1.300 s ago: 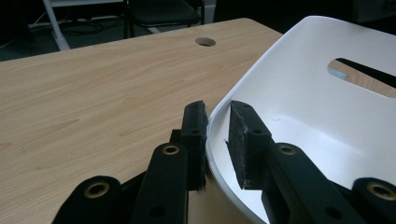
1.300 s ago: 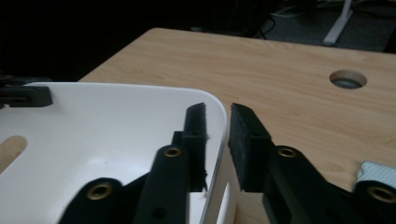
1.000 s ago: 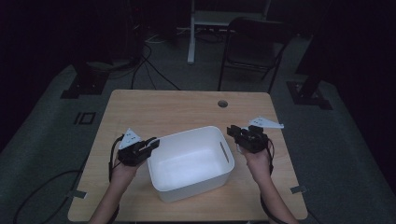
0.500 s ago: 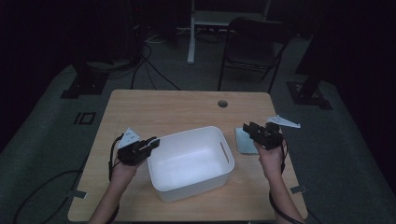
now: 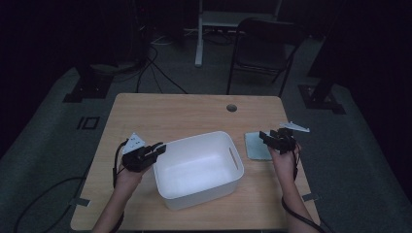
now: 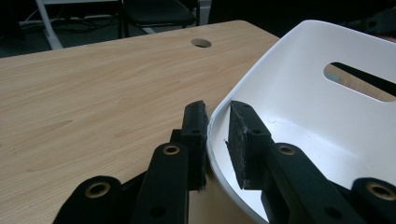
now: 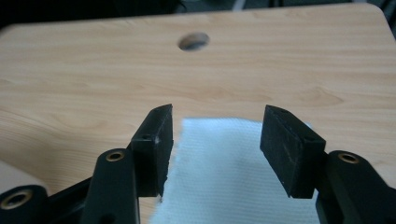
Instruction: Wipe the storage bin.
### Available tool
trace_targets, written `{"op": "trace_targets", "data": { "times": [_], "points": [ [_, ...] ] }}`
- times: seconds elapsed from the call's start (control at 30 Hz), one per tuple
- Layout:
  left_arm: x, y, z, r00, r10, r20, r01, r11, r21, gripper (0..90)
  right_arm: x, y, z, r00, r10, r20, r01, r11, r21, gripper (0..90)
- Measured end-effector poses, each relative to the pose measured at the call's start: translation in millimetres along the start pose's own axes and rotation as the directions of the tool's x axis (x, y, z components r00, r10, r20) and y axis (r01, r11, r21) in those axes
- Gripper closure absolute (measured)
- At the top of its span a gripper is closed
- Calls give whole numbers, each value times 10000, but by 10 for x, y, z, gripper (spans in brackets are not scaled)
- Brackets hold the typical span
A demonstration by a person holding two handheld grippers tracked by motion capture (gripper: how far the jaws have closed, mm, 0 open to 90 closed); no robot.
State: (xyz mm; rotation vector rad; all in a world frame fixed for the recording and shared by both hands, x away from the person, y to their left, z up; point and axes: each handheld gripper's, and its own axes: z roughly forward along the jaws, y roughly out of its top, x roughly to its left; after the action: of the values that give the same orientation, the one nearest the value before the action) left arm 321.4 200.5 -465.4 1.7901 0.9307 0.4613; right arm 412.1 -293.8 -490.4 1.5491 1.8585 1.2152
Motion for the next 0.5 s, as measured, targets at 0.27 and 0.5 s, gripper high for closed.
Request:
{"op": "trace_targets", "data": {
  "times": [0.27, 0.5],
  "points": [
    [-3, 2, 0, 10000, 23, -38, -23, 10000, 13, 765, -117, -131, 294, 9978, -105, 650, 53, 9968, 795, 316],
    [1, 4, 6, 10000, 24, -20, -24, 10000, 11, 765, -125, -174, 481, 9932, -486, 1056, 350, 9913, 1266, 299]
  ]
}}
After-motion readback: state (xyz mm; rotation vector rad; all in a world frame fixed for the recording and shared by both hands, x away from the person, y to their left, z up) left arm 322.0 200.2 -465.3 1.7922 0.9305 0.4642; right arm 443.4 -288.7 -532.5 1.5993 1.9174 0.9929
